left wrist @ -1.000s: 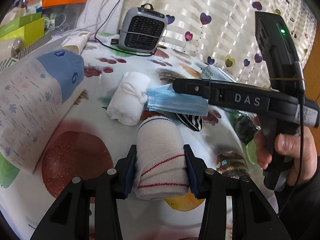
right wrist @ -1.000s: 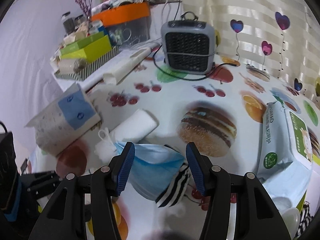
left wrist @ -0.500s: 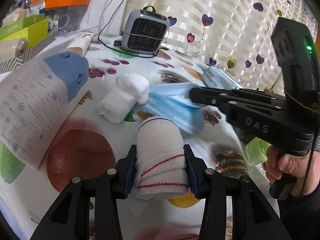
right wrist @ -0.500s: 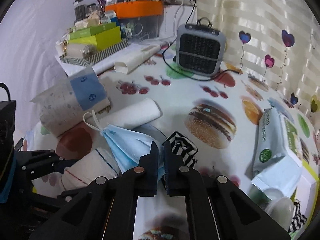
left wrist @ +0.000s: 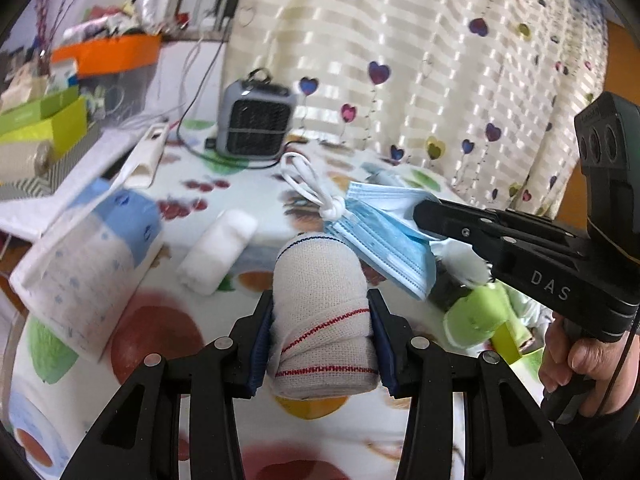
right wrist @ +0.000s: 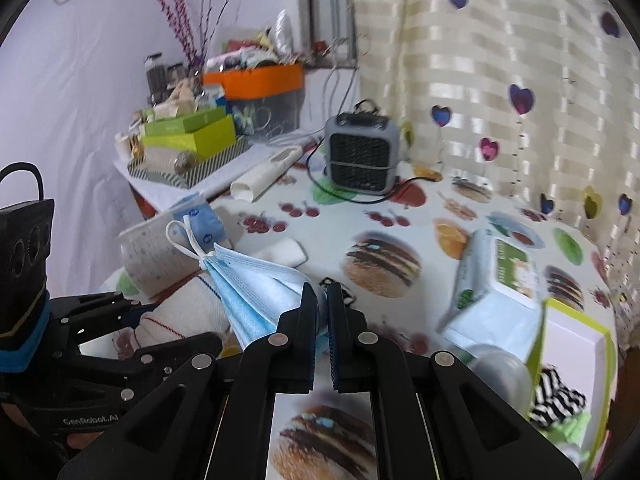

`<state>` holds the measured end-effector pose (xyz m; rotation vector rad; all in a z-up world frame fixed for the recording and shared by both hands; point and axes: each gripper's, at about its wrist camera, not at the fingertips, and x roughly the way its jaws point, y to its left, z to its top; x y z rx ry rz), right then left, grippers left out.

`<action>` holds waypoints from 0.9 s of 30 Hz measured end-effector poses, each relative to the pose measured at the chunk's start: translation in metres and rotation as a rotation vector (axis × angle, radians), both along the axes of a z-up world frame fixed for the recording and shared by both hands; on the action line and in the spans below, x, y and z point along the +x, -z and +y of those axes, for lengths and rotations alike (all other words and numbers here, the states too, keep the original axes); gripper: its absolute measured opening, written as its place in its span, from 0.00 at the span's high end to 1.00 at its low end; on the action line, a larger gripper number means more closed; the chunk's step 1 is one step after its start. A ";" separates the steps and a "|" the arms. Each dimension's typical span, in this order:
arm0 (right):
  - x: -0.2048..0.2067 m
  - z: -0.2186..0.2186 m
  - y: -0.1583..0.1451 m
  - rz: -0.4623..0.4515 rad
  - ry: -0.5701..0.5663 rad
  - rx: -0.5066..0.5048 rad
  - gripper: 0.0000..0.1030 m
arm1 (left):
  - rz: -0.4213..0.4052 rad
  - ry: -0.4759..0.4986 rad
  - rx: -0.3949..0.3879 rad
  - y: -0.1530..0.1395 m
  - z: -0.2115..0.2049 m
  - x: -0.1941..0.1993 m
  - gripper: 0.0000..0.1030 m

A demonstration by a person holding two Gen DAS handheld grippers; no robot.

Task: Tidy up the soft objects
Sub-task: 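Lift the bandage and blue mask and carry both toward the white box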

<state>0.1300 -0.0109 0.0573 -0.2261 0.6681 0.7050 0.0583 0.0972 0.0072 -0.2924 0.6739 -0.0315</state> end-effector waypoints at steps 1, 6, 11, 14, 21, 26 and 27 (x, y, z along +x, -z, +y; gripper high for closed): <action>-0.001 -0.007 -0.003 -0.006 0.014 0.010 0.95 | -0.007 0.008 0.005 -0.003 -0.005 0.000 0.58; -0.007 -0.037 -0.016 -0.029 0.069 0.040 0.95 | -0.039 0.056 0.027 -0.019 -0.031 0.004 0.58; -0.011 -0.066 -0.024 -0.047 0.120 0.060 0.95 | -0.054 0.095 0.044 -0.028 -0.054 0.008 0.58; -0.011 -0.081 -0.026 -0.052 0.148 0.073 0.95 | -0.061 0.117 0.058 -0.033 -0.068 0.012 0.58; -0.011 -0.114 -0.031 -0.062 0.210 0.103 0.95 | -0.075 0.164 0.093 -0.043 -0.095 0.022 0.58; -0.009 -0.137 -0.033 -0.070 0.255 0.111 0.95 | -0.080 0.201 0.103 -0.046 -0.115 0.030 0.58; -0.009 -0.141 -0.034 -0.071 0.264 0.113 0.95 | -0.079 0.207 0.104 -0.046 -0.119 0.033 0.58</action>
